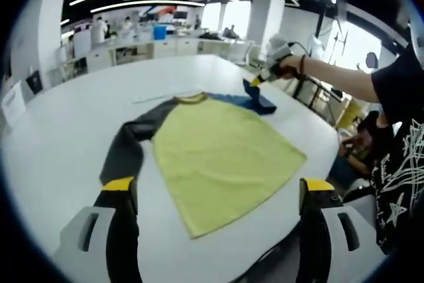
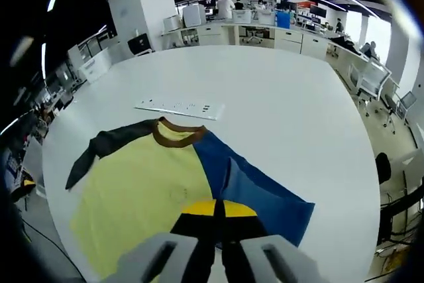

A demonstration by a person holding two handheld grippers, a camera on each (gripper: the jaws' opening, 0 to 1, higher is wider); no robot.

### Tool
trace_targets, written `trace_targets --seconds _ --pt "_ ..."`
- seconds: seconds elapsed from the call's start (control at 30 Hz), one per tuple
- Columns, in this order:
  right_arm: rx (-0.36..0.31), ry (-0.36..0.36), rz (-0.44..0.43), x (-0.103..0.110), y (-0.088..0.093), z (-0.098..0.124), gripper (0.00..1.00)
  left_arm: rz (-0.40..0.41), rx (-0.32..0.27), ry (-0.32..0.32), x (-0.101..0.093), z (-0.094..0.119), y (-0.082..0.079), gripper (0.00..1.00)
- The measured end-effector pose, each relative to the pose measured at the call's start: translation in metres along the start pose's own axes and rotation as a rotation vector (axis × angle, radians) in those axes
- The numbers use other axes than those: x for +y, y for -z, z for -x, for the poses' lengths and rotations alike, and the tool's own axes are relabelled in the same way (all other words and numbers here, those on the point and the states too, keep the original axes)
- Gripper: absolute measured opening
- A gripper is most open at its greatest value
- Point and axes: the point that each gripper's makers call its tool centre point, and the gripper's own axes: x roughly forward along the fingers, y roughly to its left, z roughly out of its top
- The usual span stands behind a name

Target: Fold the garment on the visible template until the final outline fits inside the template.

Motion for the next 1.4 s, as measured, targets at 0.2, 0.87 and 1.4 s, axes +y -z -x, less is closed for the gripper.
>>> trace_targets --seconds 0.2,0.87,1.4 --pt "-0.001 -0.025 0.023 0.024 -0.007 -0.008 0.0 -0.012 0.005 0.006 -0.002 -0.001 0.0 0.98" --pt "-0.003 -0.097 0.076 0.09 -0.033 -0.032 0.0 -0.012 0.014 0.005 -0.001 -0.001 0.001 0.98" --pt "-0.007 -0.173 0.094 0.143 -0.045 -0.041 0.0 0.003 0.017 -0.005 0.001 0.001 0.005 0.97"
